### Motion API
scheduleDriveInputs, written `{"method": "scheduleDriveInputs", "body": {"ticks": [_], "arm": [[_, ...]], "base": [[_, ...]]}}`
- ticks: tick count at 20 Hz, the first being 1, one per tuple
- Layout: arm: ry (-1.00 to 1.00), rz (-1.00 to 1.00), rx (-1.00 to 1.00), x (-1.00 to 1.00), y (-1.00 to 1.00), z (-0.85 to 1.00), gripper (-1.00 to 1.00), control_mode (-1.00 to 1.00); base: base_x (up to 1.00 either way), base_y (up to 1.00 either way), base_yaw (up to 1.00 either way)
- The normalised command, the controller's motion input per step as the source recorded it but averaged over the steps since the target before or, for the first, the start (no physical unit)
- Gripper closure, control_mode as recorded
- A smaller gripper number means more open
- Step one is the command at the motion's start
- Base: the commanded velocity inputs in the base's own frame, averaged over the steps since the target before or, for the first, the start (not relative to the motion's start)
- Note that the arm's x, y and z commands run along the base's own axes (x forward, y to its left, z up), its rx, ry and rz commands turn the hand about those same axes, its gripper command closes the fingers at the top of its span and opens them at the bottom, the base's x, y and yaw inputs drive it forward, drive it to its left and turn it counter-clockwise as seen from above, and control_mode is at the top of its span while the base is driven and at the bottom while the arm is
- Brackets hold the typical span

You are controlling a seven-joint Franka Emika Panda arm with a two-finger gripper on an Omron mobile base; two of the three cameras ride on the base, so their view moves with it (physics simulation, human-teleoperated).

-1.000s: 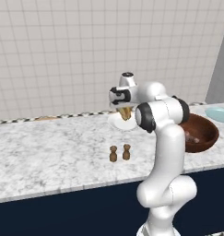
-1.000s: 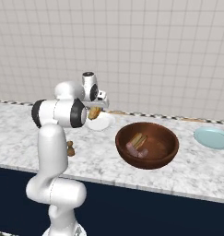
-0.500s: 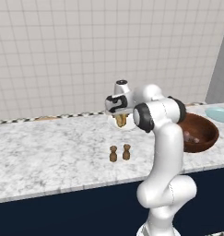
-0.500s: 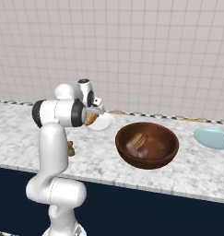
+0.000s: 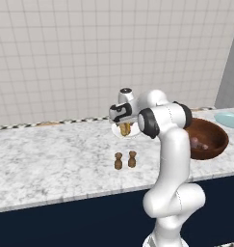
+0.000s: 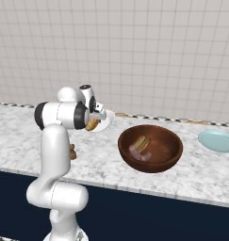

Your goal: Place one bun and one sausage from the bowl on each plate.

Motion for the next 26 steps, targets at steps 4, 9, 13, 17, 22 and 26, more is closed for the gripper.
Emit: {"method": "scheduleDriveInputs", "body": {"ticks": [4, 9, 13, 17, 22, 26], "arm": [[0.00, 0.00, 0.00, 0.01, 0.01, -0.04, -1.00, -1.00], [0.00, 0.00, 0.00, 0.00, 0.00, 0.28, -1.00, -1.00], [0.00, 0.00, 0.00, 0.00, -0.03, 0.10, -1.00, -1.00], [0.00, 0.00, 0.02, -0.06, -0.20, 0.27, -1.00, -1.00], [-0.02, -0.03, 0.10, -0.82, -0.95, 0.78, -1.00, -1.00], [0.01, -0.05, 0.12, -0.63, -1.00, 0.88, -1.00, -1.00]], "base": [[0.00, 0.00, 0.00], [0.00, 0.00, 0.00], [0.00, 0.00, 0.00], [0.00, 0.00, 0.00], [0.00, 0.00, 0.00], [0.00, 0.00, 0.00]]}}
